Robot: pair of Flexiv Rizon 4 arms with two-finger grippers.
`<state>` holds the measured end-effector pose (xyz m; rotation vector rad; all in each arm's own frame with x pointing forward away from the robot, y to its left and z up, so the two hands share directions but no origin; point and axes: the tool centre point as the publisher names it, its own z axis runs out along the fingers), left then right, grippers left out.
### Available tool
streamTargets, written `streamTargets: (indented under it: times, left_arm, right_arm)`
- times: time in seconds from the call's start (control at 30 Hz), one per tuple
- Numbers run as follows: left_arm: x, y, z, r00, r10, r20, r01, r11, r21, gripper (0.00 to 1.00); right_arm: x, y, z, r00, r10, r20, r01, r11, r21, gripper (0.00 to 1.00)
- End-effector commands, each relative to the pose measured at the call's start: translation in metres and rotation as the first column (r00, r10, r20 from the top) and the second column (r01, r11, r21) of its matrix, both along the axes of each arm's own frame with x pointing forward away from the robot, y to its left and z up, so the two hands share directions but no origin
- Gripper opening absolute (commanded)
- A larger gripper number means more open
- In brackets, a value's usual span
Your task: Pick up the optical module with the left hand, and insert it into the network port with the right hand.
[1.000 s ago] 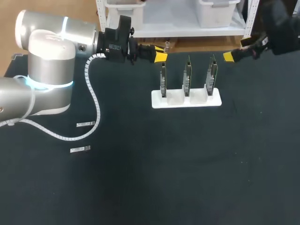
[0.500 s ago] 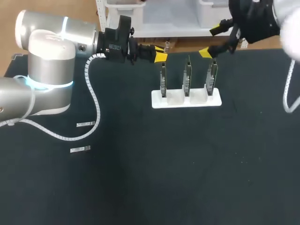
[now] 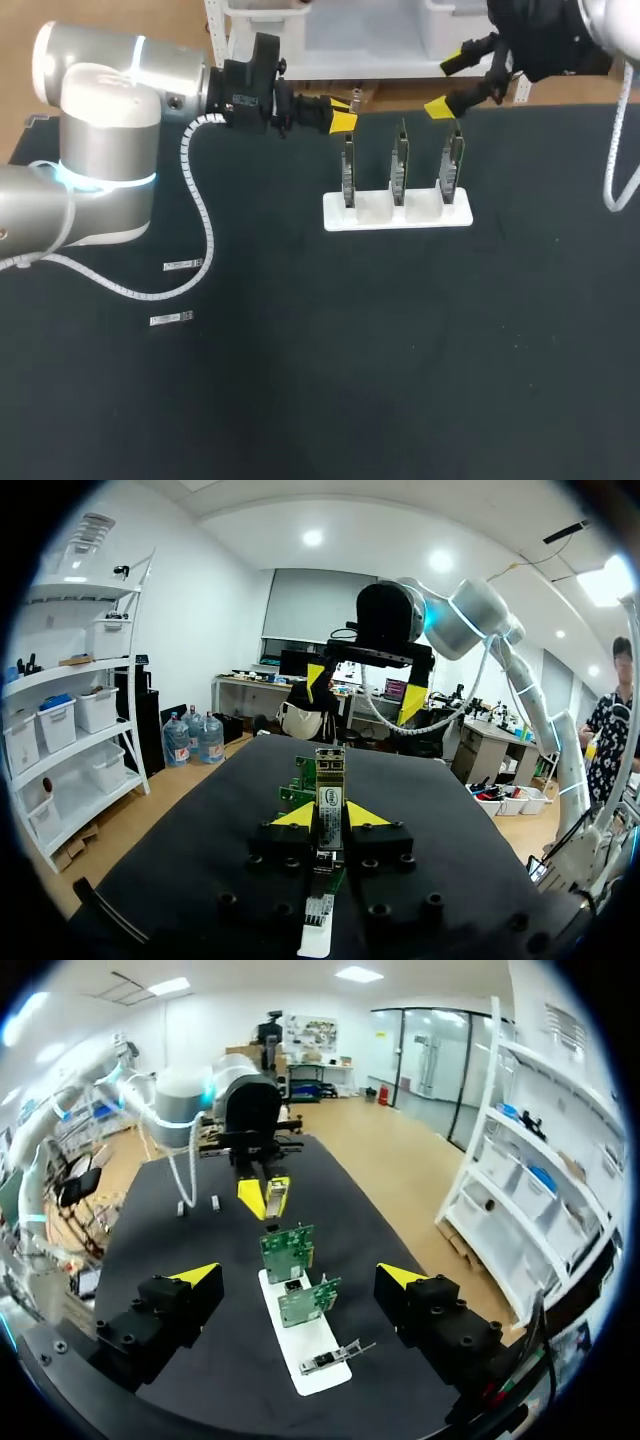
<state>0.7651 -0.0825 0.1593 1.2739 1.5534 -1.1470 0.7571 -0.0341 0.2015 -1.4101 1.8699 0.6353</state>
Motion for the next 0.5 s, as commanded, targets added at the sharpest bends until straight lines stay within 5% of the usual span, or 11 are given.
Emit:
streamTargets:
  times: [0.03, 0.5]
  left_arm:
    - [0.002, -0.001, 0.001, 1.0, -0.002, -0.003, 0.002, 1.0, 0.005, 0.0]
    - [0.002, -0.001, 0.001, 1.0, -0.002, -0.003, 0.002, 1.0, 0.005, 0.0]
  right_arm:
    - [0.012, 0.021, 0.0, 0.996, 0.086, -0.022, -0.086, 0.996, 0.001, 1.0]
    - [0.032, 0.059, -0.002, 0.96, 0.268, -0.085, -0.266, 0.963, 0.032, 1.0]
